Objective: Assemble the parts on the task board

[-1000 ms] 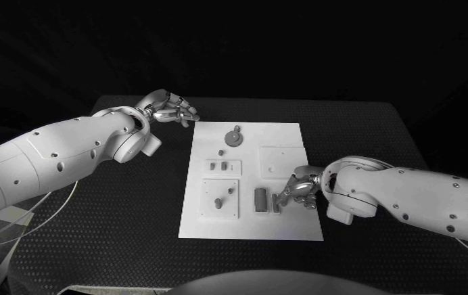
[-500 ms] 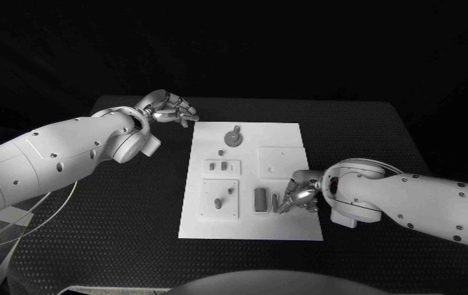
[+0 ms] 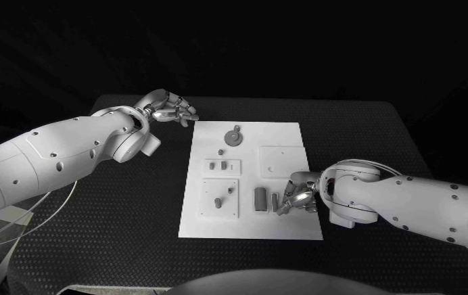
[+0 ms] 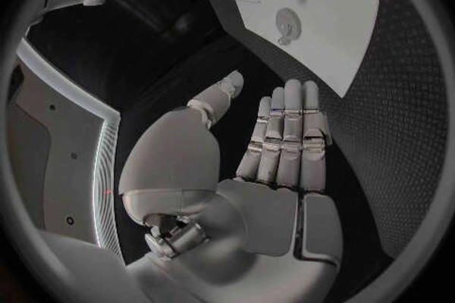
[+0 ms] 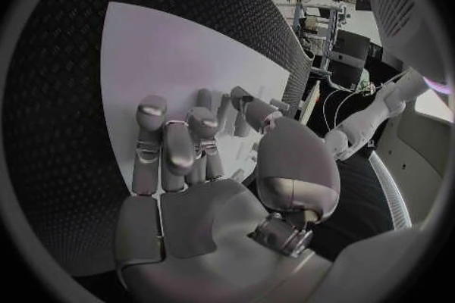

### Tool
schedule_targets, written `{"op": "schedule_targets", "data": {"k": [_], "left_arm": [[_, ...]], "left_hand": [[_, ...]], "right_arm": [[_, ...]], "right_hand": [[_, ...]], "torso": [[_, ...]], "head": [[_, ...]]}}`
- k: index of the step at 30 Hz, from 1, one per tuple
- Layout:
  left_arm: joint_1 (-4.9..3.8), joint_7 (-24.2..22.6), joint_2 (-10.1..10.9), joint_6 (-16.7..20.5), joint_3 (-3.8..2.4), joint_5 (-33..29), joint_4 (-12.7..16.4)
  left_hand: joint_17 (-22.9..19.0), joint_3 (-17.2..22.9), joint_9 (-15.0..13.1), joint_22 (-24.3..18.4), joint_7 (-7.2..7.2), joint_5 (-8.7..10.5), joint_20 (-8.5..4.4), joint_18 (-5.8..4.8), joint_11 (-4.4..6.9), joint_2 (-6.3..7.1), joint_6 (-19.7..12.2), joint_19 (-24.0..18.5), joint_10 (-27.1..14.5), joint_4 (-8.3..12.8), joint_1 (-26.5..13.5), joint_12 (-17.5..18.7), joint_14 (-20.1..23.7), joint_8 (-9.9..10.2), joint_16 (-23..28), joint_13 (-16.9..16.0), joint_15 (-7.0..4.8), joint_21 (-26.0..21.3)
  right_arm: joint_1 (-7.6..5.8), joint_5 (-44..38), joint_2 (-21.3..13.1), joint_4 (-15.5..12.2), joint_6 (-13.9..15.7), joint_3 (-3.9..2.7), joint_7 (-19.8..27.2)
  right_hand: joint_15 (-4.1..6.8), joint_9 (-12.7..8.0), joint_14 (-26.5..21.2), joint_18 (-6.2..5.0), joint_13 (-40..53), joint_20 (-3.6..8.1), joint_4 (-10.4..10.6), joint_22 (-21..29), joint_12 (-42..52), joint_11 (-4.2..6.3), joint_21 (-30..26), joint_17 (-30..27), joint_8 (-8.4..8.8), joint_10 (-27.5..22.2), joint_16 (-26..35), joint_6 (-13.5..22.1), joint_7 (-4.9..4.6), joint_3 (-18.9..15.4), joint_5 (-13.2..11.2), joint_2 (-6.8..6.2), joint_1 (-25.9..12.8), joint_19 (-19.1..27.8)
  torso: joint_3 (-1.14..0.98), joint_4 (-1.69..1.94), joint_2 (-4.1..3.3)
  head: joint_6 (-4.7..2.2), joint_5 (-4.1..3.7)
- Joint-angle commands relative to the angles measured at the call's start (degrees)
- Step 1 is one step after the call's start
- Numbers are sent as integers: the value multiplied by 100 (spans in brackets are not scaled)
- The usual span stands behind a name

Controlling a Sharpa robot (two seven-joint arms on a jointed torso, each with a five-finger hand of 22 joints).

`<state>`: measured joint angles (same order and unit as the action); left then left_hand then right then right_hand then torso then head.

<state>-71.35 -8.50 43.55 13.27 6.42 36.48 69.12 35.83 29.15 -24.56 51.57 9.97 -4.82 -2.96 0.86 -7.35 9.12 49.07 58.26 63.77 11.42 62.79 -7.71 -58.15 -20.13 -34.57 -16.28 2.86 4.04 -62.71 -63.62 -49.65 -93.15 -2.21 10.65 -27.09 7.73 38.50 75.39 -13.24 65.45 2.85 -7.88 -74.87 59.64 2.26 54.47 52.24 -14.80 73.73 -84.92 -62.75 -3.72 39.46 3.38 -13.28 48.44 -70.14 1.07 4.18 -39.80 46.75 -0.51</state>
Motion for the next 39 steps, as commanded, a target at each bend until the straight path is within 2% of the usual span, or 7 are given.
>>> {"op": "schedule_targets", "data": {"k": [1, 7, 16, 19, 22, 25, 39], "left_arm": [[-7, -36, -9, -63, -3, 14, 10], [-7, -37, -21, -64, -3, 14, 6], [-7, -33, -20, -65, -3, 15, 10], [-7, -30, -19, -63, -3, 15, 9], [-7, -26, -16, -62, -2, 15, 10], [-7, -19, -18, -68, -2, 16, 9], [-7, -15, -15, -63, -2, 26, 11]], "left_hand": [[6, 5, 9, -9, 3, 28, 5, -69, -9, -18, 5, -1, -39, -34, -38, -31, -35, -12, 40, -10, -11, 2], [8, 5, 9, -9, 3, 29, 5, -69, -9, -19, 5, -1, -40, -35, -39, -31, -36, -13, 41, -10, -11, 2], [11, 3, 9, -9, 4, 29, 5, -70, -9, -19, 4, -1, -41, -38, -41, -32, -37, -13, 44, -11, -11, 2], [12, 3, 9, -9, 3, 29, 5, -69, -9, -20, 4, -1, -41, -39, -41, -33, -37, -13, 45, -11, -11, 2], [13, 4, 9, -9, 3, 29, 5, -69, -9, -20, 5, -1, -41, -39, -40, -33, -37, -13, 46, -12, -11, 2], [15, 3, 9, -9, 3, 29, 5, -69, -9, -20, 4, -2, -42, -39, -40, -34, -37, -13, 48, -12, -11, 2], [18, 3, 10, -10, 3, 29, 5, -69, -9, -20, 4, -2, -43, -41, -40, -34, -37, -13, 50, -13, -11, 2]], "right_arm": [[16, -122, 44, 27, -66, 1, 19], [58, -318, 104, 89, -55, 1, 25], [83, -578, 174, 195, -69, 1, 16], [94, -622, 193, 233, -95, 1, -9], [102, -650, 205, 265, -144, 1, -17], [103, -650, 211, 280, -170, 1, -24], [108, -610, 223, 321, -251, 2, -47]], "right_hand": [[46, 9, 8, -176, -10, 31, 67, 1, 27, 31, 18, 12, -21, 7, -16, -35, -2, -6, 15, 54, -31, -3], [52, 14, 8, -176, -10, 34, 153, 0, 28, 38, 18, 21, -29, 11, -22, -44, 5, -18, 15, 106, -76, -2], [58, 21, 2, -176, -4, 37, 38, -26, 36, 47, 34, 43, -40, 15, -36, -52, 13, -135, 13, 402, -68, 32], [58, 20, -7, -176, -3, 36, -132, -37, 37, 50, 41, 34, -43, 15, -38, -58, 14, -187, 13, 561, -25, 47], [55, 13, -12, -176, -2, 31, -460, -47, 37, 50, 45, 32, -42, 17, -41, -62, 12, -193, 13, 912, 106, 66], [51, 12, -18, -176, -3, 26, -610, -50, 36, 52, 47, 20, -43, 17, -39, -65, 8, -167, 11, 1083, 191, 73], [51, 11, -19, -176, -3, 25, -628, -50, 36, 52, 47, 20, -43, 17, -39, -65, 8, -164, 12, 1103, 201, 73]], "torso": [[0, 0, 0], [-1, 2, 1], [0, 2, 4], [-1, 0, 2], [0, 0, 1], [0, -1, 1], [-3, -4, 3]], "head": [[2, 10], [5, 11], [-5, 3], [-12, 5], [-15, 6], [-15, 7], [-21, 9]]}}
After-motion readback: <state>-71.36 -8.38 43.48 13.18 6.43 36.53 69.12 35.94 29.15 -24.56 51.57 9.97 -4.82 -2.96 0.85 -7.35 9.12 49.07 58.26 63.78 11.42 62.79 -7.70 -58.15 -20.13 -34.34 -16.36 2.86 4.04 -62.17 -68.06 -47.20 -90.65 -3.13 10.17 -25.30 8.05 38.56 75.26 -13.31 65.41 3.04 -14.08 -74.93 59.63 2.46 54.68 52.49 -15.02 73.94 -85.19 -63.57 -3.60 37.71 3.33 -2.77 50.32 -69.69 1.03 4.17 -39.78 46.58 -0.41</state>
